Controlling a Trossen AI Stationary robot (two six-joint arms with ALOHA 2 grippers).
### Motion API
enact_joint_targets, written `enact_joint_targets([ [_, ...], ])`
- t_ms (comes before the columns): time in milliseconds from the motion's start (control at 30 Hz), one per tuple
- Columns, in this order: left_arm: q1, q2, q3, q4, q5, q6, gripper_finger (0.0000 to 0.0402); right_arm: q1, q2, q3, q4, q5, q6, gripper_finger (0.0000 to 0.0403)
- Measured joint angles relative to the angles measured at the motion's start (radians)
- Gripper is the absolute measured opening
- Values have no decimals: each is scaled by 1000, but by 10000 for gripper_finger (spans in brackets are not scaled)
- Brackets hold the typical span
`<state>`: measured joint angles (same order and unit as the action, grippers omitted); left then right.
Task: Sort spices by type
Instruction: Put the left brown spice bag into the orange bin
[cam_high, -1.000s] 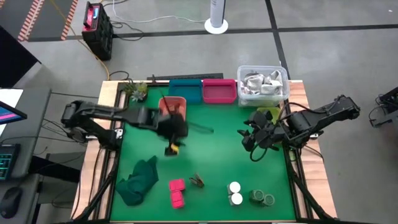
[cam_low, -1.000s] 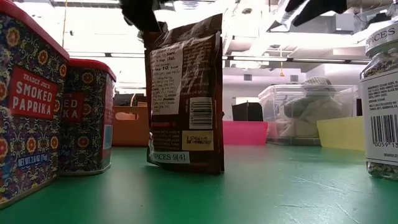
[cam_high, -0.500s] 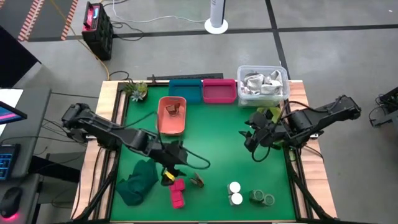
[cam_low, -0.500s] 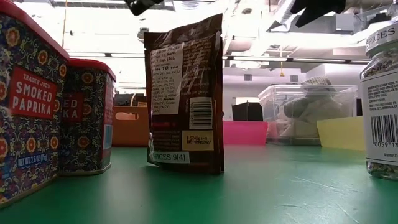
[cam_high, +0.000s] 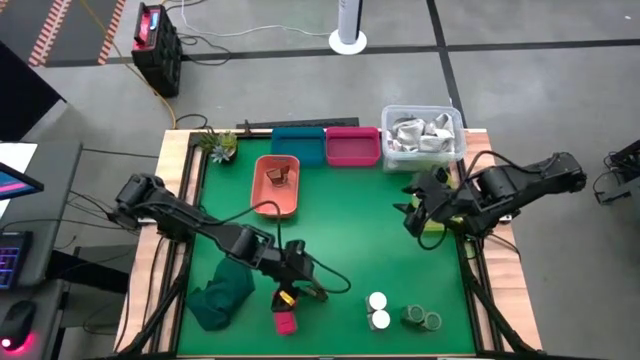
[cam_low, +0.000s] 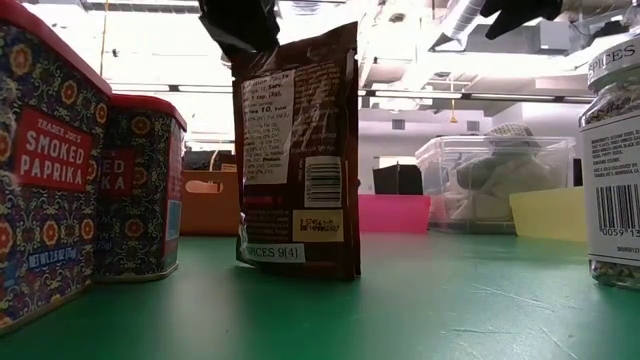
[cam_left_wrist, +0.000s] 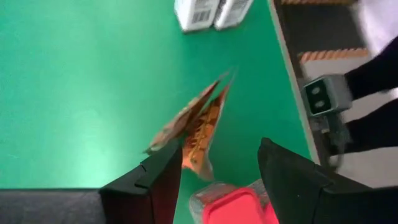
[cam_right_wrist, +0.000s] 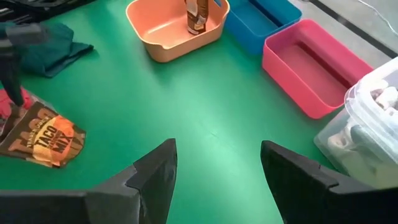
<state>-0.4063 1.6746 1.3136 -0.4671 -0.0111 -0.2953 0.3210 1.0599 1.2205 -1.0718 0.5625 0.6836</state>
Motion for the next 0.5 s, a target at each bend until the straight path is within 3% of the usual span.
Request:
enact_joint_targets([
  [267, -5, 52, -1, 8, -29, 30, 195, 0, 0, 0, -14, -1, -14, 260],
  [500, -10, 81, 0, 12, -21, 52, 111, 1, 1, 0, -16, 4, -11, 260],
])
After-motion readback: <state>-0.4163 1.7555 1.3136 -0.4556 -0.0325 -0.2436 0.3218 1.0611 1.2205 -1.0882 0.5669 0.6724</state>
